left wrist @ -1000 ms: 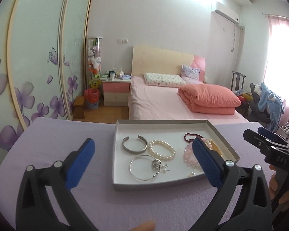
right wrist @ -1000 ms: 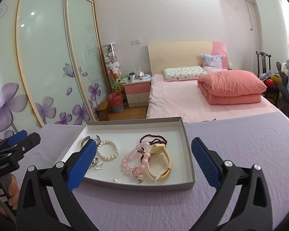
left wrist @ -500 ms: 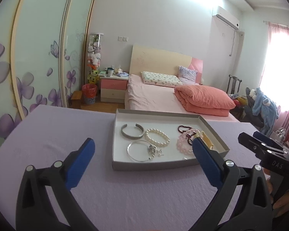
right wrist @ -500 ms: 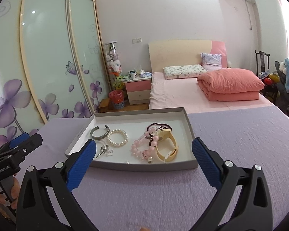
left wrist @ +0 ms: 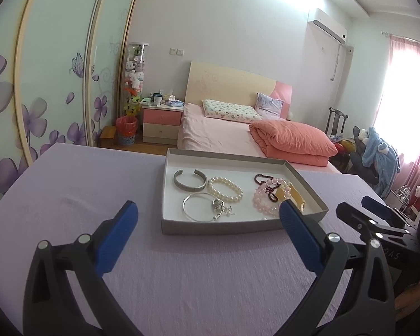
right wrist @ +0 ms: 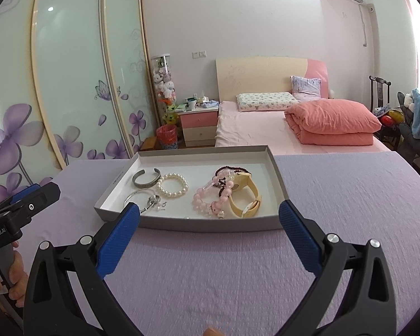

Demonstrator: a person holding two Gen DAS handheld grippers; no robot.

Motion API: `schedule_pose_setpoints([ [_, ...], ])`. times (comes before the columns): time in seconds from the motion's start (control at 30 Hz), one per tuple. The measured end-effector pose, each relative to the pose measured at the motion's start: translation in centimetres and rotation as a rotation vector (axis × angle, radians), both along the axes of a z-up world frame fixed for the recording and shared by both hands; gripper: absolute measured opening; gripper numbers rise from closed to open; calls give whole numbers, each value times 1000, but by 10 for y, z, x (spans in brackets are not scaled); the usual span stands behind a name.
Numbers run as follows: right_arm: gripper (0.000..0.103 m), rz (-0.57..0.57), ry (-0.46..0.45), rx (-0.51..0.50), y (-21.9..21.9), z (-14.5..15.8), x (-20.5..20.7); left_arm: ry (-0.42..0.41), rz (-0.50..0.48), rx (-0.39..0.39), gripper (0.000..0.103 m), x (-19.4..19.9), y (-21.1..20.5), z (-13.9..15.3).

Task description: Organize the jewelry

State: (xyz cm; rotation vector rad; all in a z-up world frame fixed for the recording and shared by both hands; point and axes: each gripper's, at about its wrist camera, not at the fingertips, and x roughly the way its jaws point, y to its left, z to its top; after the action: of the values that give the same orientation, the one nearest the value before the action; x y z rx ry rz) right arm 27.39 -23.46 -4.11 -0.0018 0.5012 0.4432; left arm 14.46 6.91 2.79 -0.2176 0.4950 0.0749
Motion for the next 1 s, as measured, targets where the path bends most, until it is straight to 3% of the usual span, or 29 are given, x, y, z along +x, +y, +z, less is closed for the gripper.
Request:
schedule_pose_setpoints([
  [0.37,101,14,21,-16,3,-9,-6,23,-41,18,101,-4,-11,-11],
  [1.0,101,12,48,1,1,-14,-3,54,-75,-27,101,2,-11,-24],
])
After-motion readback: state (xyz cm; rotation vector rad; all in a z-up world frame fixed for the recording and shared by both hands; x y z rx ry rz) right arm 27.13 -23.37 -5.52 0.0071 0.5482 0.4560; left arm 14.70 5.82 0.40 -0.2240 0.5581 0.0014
